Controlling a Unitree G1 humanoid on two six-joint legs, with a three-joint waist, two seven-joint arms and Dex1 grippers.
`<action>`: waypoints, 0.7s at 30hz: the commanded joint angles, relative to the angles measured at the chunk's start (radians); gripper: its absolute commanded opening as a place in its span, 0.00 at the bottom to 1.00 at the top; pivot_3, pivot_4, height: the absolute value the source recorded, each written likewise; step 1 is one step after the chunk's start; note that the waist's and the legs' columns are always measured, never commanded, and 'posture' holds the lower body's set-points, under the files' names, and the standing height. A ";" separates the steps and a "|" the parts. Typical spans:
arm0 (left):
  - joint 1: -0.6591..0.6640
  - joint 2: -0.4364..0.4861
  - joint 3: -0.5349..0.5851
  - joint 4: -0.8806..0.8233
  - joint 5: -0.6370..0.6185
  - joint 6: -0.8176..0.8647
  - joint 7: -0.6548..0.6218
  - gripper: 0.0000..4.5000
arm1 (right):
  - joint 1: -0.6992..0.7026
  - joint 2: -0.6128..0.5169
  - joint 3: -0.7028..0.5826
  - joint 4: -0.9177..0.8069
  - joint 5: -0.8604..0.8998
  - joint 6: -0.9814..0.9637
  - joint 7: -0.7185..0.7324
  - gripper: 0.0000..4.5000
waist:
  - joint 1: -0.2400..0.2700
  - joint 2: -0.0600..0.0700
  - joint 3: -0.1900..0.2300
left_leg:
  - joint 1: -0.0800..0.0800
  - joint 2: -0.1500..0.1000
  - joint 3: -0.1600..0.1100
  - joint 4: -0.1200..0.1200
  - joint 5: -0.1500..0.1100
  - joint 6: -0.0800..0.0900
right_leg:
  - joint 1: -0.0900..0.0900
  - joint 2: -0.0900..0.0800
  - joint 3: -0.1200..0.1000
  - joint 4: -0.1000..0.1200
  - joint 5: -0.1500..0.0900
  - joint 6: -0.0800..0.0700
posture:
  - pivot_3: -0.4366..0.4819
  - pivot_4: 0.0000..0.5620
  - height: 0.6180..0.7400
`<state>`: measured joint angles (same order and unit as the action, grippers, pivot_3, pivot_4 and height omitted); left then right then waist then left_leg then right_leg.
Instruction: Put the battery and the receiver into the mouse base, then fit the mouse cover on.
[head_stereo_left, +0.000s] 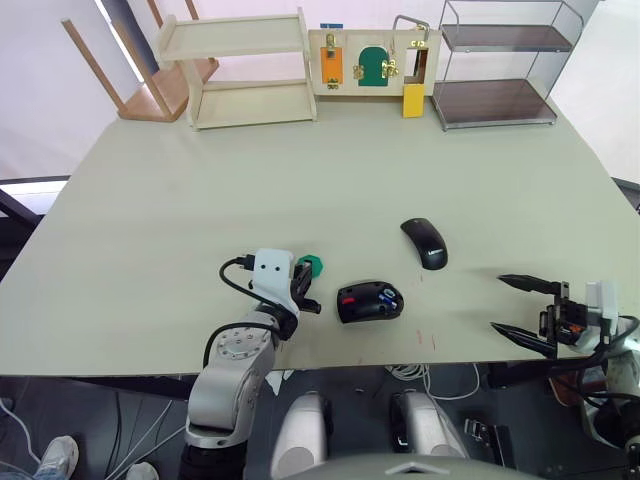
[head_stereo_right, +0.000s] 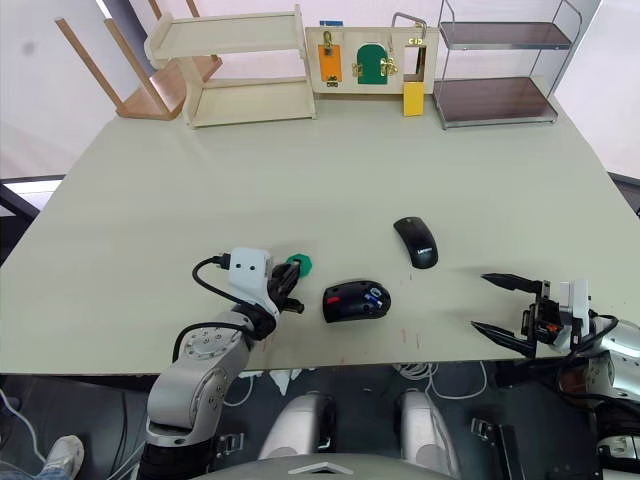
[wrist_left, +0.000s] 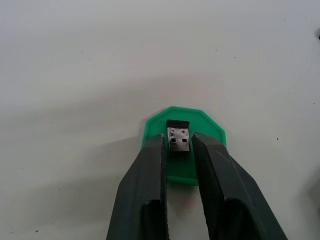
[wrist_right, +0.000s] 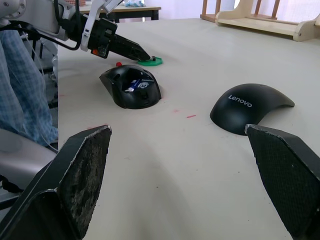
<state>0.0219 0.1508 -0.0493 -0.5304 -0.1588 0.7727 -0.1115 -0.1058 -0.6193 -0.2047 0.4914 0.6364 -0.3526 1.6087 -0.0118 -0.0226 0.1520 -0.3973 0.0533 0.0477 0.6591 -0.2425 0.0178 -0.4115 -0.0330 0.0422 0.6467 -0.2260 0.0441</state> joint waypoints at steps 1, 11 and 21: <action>-0.012 0.004 -0.007 -0.020 0.005 0.000 0.001 0.21 | -0.008 -0.001 -0.027 -0.016 0.011 -0.007 0.006 1.00 | 0.000 0.000 0.000 | 0.000 0.000 0.000 0.000 0.000 0.000 | 0.000 0.000 0.000 0.000 0.000 0.000 | 0.48 0.27 1.00; -0.021 0.007 -0.006 -0.008 0.002 0.022 0.000 0.21 | -0.004 0.000 -0.028 -0.024 0.010 -0.004 0.006 1.00 | 0.000 0.000 0.000 | 0.000 0.000 0.000 0.000 0.000 0.000 | 0.000 0.000 0.000 0.000 0.000 0.000 | 0.48 0.27 1.00; -0.025 0.010 -0.010 0.002 0.005 0.050 0.004 0.21 | -0.003 -0.002 -0.028 -0.026 0.012 -0.001 0.006 1.00 | 0.000 0.000 0.000 | 0.000 0.000 0.000 0.000 0.000 0.000 | 0.000 0.000 0.000 0.000 0.000 0.000 | 0.48 0.27 1.00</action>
<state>-0.0010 0.1586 -0.0496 -0.5302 -0.1578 0.8101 -0.1060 -0.1057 -0.6149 -0.2048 0.4906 0.6364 -0.3525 1.6087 -0.0118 -0.0226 0.1519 -0.3973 0.0533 0.0477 0.6591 -0.2425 0.0178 -0.4115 -0.0330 0.0422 0.6466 -0.2260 0.0441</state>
